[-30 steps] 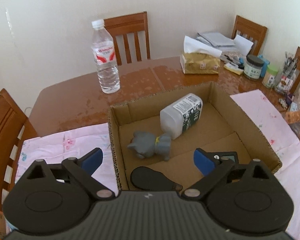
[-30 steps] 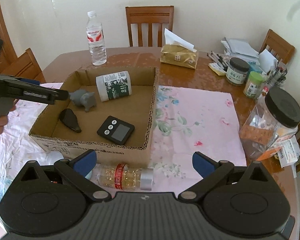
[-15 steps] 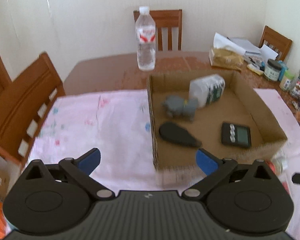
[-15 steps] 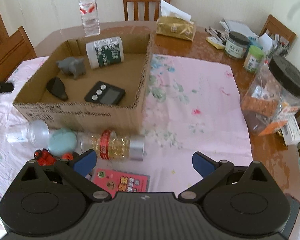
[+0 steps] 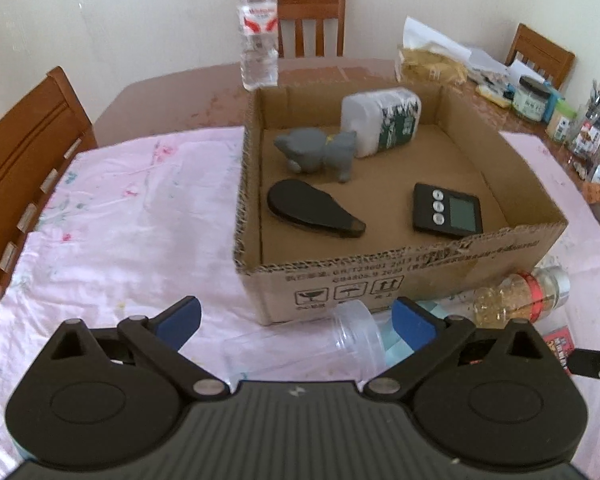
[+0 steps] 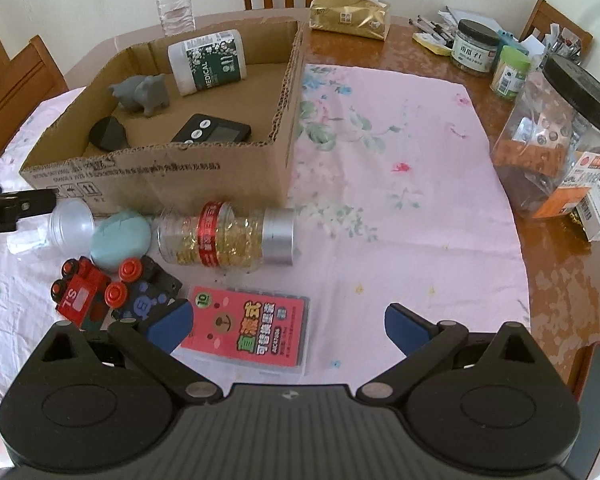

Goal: Organize rigid objects

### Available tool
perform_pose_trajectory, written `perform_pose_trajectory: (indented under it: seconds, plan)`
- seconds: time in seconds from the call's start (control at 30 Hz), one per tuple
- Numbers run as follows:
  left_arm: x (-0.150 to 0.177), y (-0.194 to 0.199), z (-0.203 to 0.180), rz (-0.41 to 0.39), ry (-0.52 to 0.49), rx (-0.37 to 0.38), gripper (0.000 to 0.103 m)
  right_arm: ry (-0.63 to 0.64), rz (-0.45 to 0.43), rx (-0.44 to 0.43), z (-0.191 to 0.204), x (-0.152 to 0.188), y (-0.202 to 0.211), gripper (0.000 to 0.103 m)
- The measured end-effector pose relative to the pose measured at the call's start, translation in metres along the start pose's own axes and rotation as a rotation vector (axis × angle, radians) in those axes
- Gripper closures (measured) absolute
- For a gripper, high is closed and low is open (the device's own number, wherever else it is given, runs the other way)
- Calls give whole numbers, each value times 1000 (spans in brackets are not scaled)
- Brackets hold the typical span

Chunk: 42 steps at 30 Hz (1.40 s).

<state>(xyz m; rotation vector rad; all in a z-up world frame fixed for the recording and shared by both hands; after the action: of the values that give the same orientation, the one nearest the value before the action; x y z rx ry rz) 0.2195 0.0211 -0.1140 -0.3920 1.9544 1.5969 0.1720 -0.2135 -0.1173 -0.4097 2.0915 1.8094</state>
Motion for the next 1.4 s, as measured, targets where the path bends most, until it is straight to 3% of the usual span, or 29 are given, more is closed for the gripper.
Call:
perform_pose_trajectory:
  seconds: [0.17,0.43,0.8,1.13,1.4]
  plan:
    - [6,-15,2,29,-13,-35,2,5,14,10,1,4,-3,0]
    - [17,-6,21,42,-33,-75,2,19,53,4,8,13,-15,0]
    - [28,-4,26,68,-5,-58,2,23,98,-38,26,19,-29,0]
    - [33,-9,29,86,15,-62,2,51,62,46,37,14,-35,0]
    - [43,-8,39,100,31,-70,2,65,39,83,10,21,-33,0]
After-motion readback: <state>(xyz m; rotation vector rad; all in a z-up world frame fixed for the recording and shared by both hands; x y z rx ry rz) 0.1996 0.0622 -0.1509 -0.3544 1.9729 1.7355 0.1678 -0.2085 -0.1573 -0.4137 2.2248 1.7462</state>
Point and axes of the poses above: each gripper's, at about its wrist camera, not at the fingertips, and y roughly against the way its jaws point, z to its left, x to its underside, the point moved 5 cm from there along -y, roughly the way its jaws point, and after that the axes turned 11 degrees about x, right-handed, at the moved point
